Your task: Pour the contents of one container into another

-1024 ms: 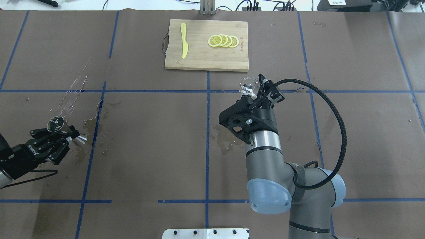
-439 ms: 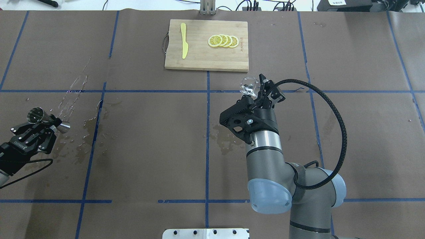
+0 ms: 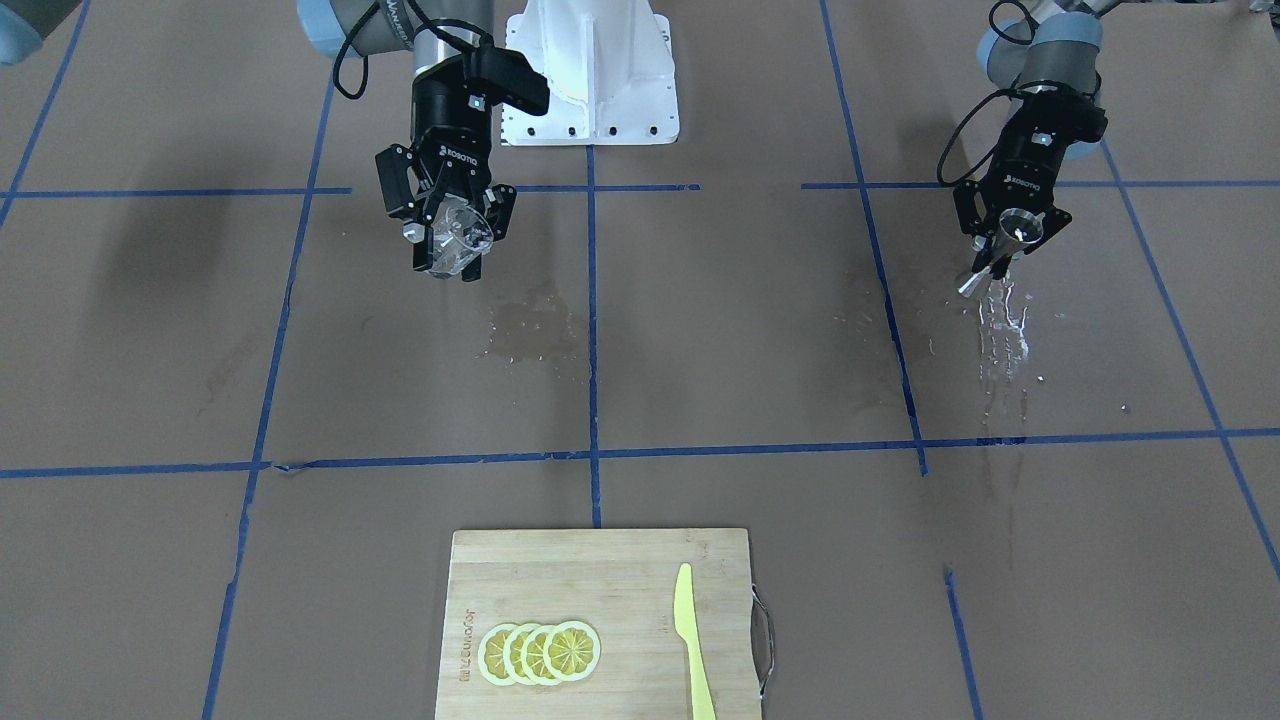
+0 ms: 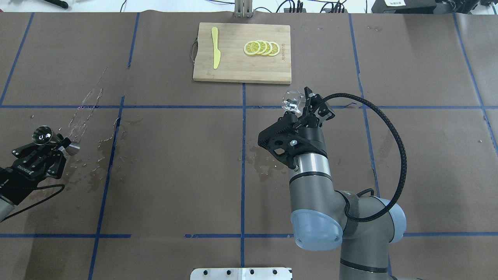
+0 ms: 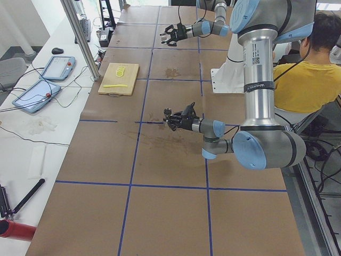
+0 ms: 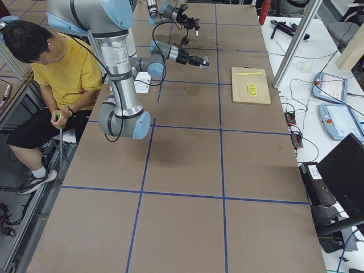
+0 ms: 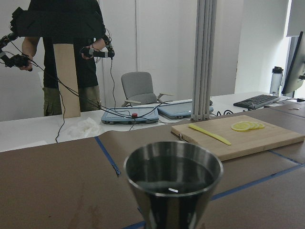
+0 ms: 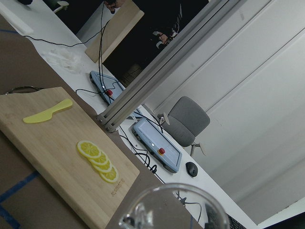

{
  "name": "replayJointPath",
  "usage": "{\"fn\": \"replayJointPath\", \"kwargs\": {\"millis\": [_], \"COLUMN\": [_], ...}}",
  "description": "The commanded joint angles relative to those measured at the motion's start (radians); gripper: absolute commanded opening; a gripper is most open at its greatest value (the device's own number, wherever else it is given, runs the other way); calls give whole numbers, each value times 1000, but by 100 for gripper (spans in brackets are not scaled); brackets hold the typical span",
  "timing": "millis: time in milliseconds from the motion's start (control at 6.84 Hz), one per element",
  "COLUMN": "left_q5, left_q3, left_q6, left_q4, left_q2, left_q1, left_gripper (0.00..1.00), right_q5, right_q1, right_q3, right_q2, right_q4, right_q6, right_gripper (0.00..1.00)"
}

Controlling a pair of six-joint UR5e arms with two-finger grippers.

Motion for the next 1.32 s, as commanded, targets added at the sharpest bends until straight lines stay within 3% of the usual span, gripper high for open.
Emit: {"fn": "replayJointPath", "kwargs": {"millis": [0,439,1170], "left_q5": [-6,-55,20], "left_q3": [19,65,103], "left_q6": [-9,-148,-179], "left_q4": [21,21,24], "left_q2": [-1,-10,-48], "left_q1": [14,31,82], "left_gripper": [0,0,0], "right_q5": [-1,-1,-2], "right_q1": [-1,-1,-1], "right_q3": [0,0,0], "right_q2": [-2,-4,-5], "right_q4": [0,0,0], "right_q6": [8,8,8], "right_gripper": [0,0,0]}}
